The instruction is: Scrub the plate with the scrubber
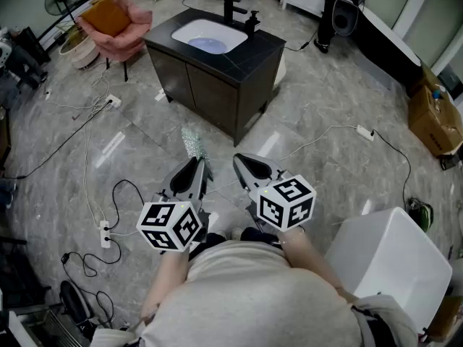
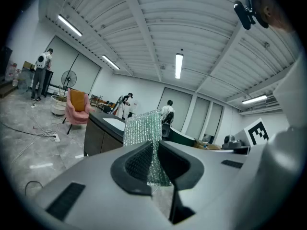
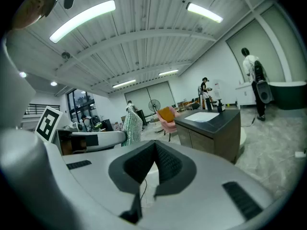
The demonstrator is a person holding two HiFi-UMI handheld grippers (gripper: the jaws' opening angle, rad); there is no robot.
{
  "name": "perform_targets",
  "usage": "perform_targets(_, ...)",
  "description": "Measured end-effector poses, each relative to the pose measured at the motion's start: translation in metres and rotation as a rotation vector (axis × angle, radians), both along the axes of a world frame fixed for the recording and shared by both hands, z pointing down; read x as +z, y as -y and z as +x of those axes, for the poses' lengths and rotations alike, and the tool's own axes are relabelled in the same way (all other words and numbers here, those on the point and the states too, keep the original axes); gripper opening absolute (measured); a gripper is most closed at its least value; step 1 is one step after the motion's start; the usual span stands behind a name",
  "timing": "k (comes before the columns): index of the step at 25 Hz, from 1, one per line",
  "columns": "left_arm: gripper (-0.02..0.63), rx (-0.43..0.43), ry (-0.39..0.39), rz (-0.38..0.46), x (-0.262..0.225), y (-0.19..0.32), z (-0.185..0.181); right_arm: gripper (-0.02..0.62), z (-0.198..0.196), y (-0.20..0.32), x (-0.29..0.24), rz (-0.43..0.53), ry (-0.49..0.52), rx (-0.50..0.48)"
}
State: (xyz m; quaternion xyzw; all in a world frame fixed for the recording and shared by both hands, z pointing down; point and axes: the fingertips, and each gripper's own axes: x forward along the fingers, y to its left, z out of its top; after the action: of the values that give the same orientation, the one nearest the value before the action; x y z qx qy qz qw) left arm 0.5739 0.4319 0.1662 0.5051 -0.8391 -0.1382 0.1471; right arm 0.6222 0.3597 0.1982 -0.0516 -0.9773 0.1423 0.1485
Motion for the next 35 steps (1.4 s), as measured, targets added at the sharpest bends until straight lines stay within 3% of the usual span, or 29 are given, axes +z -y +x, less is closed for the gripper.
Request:
perform_targets(14, 0.058, 0.029, -0.006, -0.012, 0.008, -0.013, -0.006, 0.003, -0.006, -0.007, -0.003, 0.021, 0.021, 0.016)
perform_targets(21, 0.058, 0.047, 0.023, -0.016, 0.008, -0.031, -0.018, 0.006, -0.013, -0.016, -0.004, 0.115, 0.061, 0.058)
perform_targets(27, 0.058, 0.067, 0.030, -0.031, 0.015, -0.042, -0.031, 0.058, -0.023, -0.032, 0.008, 0.101, 0.037, 0.061)
perform_targets(35, 0.058, 0.039, -0.017, -0.048, 0.033, -0.057, -0.047, 0.072, -0.035, -0.037, 0.016, 0.034, 0.012, 0.071)
